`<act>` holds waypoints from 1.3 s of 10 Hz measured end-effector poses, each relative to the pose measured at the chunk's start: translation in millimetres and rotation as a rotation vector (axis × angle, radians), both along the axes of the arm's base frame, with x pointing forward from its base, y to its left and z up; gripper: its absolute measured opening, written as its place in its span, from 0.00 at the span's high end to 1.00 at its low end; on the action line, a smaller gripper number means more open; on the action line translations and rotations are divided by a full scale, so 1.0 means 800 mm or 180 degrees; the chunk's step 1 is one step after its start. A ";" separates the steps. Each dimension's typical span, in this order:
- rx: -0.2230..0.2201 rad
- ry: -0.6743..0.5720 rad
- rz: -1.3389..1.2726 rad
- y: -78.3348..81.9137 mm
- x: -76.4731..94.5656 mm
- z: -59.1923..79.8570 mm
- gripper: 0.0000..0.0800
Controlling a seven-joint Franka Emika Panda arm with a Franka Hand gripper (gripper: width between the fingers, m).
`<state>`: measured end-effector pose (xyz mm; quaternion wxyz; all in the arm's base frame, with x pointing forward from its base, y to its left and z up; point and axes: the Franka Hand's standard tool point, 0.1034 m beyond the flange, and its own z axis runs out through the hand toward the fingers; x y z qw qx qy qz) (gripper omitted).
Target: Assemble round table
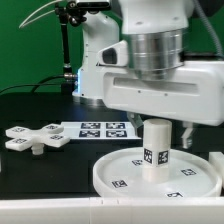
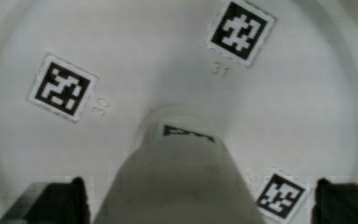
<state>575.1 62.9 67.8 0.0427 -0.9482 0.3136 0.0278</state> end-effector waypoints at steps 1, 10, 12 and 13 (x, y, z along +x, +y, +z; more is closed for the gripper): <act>-0.0030 0.0000 0.0483 0.004 -0.008 -0.002 0.19; 0.0025 -0.0063 0.1415 -0.001 -0.033 0.015 0.19; 0.0077 -0.0098 0.1443 -0.036 -0.064 0.017 0.19; 0.0062 -0.0076 0.1374 -0.052 -0.071 0.014 0.19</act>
Offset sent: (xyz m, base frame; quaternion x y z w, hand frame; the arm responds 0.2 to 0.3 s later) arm 0.0000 0.0000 0.0000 0.0000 0.0000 0.0000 1.0000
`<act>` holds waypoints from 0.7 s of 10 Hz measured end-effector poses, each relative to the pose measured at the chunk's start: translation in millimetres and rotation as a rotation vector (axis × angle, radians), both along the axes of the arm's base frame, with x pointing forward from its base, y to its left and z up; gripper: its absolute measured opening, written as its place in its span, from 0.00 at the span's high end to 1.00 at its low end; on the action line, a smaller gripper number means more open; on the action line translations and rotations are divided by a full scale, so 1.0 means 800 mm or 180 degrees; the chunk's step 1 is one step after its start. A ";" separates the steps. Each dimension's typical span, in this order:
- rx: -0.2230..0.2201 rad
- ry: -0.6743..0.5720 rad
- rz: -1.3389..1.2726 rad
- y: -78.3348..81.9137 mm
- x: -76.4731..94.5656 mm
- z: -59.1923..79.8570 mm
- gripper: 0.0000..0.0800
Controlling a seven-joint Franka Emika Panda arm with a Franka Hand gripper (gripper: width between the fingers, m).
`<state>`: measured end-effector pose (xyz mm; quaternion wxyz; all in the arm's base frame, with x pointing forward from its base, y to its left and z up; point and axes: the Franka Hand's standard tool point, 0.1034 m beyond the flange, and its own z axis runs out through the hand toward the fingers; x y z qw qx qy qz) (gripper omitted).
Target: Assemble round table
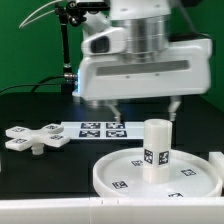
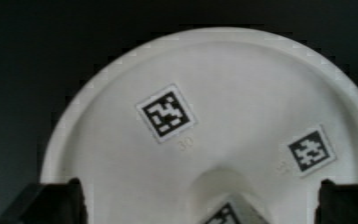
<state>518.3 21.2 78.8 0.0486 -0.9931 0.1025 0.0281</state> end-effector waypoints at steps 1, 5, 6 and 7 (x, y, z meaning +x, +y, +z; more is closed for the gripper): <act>0.0002 -0.0002 0.0013 0.003 0.001 0.000 0.19; -0.0078 -0.0007 0.0384 -0.003 -0.001 -0.008 0.19; -0.0115 -0.0040 0.0478 -0.008 -0.002 -0.008 0.19; -0.0146 -0.0097 0.0621 -0.021 -0.023 -0.020 0.19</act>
Offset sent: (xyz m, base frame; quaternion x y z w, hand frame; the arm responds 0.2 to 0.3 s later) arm 0.0000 0.0000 0.0000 0.0000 0.0000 0.0000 1.0000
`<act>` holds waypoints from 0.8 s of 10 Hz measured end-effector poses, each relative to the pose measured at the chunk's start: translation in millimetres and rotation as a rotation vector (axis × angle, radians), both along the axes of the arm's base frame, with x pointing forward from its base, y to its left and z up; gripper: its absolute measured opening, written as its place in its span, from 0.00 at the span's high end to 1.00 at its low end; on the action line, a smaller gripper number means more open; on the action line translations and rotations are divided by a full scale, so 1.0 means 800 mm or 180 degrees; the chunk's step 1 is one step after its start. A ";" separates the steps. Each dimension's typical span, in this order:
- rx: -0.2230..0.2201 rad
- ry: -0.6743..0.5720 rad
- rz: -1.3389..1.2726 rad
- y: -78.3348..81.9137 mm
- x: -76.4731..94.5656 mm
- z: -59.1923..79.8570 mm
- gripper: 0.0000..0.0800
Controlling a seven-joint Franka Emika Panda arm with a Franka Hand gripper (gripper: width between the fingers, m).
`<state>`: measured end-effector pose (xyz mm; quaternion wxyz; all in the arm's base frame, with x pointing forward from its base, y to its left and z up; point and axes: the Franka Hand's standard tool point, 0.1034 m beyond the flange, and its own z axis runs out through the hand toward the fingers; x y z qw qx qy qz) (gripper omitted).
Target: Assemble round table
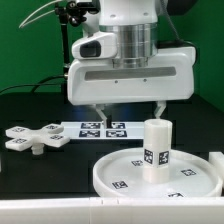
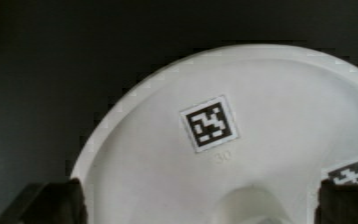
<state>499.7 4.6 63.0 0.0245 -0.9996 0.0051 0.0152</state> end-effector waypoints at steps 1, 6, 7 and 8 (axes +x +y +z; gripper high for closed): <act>-0.0026 -0.0016 0.0131 -0.033 -0.020 -0.007 0.19; -0.0003 0.0001 0.0099 -0.069 -0.028 -0.012 0.19; -0.0021 0.0009 0.0166 -0.090 -0.034 -0.013 0.19; -0.0047 -0.0006 0.0184 -0.111 -0.037 -0.010 0.19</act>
Offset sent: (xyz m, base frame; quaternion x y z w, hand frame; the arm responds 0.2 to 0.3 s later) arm 0.0000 0.0000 0.0000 0.0000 0.0000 0.0000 1.0000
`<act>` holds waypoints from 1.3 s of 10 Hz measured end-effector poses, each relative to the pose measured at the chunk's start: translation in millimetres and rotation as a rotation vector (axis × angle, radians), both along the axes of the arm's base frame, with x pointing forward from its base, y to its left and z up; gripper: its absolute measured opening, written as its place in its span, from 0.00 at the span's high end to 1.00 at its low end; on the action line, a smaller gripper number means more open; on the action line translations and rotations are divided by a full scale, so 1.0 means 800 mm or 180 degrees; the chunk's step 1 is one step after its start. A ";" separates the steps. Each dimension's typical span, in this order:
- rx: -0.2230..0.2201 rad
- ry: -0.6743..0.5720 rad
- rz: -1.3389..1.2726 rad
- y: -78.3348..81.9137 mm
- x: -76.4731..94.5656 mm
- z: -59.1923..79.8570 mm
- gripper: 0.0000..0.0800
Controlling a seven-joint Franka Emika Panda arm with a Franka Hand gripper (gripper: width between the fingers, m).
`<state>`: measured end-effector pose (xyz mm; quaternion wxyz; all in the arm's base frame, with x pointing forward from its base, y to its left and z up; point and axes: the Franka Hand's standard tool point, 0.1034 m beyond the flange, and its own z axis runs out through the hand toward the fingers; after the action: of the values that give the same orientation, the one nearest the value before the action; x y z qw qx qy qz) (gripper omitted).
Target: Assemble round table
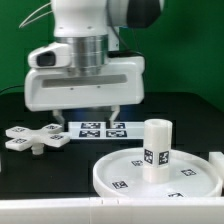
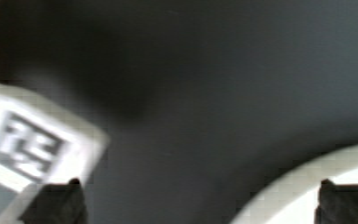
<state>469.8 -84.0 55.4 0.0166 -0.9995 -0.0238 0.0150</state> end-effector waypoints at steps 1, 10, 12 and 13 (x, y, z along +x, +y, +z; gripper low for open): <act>-0.0029 -0.0041 0.0029 -0.018 0.000 0.007 0.19; -0.0151 -0.0182 0.0257 -0.090 -0.026 0.005 0.19; -0.0135 -0.0167 0.0188 -0.095 -0.032 0.003 0.19; -0.0135 -0.0165 0.0193 -0.094 -0.032 0.002 0.19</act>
Offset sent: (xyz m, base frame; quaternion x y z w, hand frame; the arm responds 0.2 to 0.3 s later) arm 0.0000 0.0000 0.0000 0.0000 0.0000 0.0000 1.0000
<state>444.5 -159.1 57.4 -0.0057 -0.9985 -0.0542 -0.0099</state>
